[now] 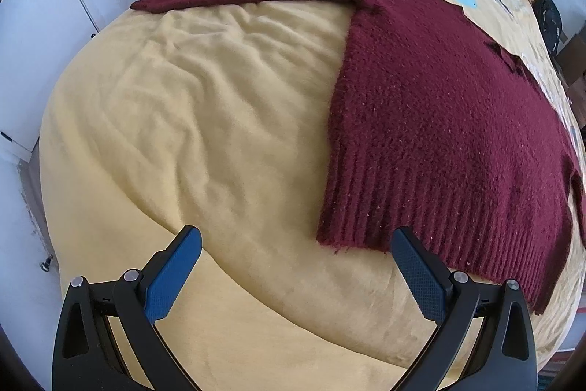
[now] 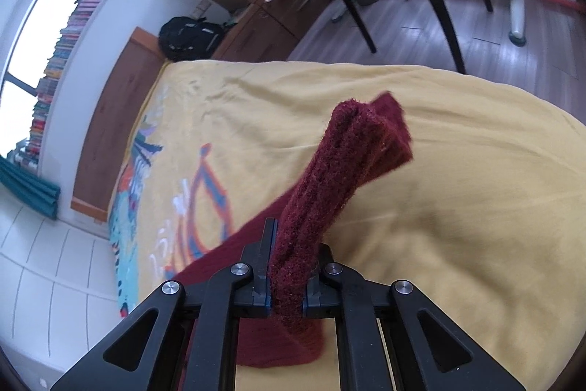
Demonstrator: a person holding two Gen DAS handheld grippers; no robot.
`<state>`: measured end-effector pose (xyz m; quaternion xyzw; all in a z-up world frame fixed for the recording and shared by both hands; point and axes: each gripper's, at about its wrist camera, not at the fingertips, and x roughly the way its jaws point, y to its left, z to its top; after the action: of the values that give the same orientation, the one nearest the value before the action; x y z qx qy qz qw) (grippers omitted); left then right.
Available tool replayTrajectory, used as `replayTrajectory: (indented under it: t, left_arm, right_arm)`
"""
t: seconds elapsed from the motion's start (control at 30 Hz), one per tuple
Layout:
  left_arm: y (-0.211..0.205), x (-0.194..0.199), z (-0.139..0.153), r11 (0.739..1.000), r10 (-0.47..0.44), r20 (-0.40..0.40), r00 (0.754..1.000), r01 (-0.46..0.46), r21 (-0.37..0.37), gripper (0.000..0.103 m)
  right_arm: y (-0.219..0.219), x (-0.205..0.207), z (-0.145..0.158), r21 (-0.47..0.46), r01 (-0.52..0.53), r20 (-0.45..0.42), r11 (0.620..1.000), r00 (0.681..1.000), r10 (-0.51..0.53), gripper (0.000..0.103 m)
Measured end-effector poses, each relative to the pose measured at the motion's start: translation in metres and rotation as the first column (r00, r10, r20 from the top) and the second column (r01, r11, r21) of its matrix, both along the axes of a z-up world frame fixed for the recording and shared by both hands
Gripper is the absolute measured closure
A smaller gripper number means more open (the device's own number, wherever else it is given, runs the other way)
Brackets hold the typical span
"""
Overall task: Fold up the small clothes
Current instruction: 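Lift the cuff with the right gripper and carry it across the sweater body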
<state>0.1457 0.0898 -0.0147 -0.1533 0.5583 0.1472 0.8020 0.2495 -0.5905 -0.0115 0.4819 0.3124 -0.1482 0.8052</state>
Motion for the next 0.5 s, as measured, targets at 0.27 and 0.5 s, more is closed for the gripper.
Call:
replayTrajectory:
  t: [0.27,0.5]
  left_arm:
    - [0.018,-0.007,0.003,0.999,0.036,0.024,0.999,-0.035,-0.027,0.001]
    - [0.04,-0.018,0.009,0.997,0.066,0.054,0.996,-0.064,-0.043,0.001]
  right_arm:
    - [0.048,0.034,0.033,-0.005,-0.075,0.026,0.997,0.997,0.075,0.093]
    - [0.101,0.07,0.059,-0.028,-0.163,0.013,0.986,0.987,0.163,0.093]
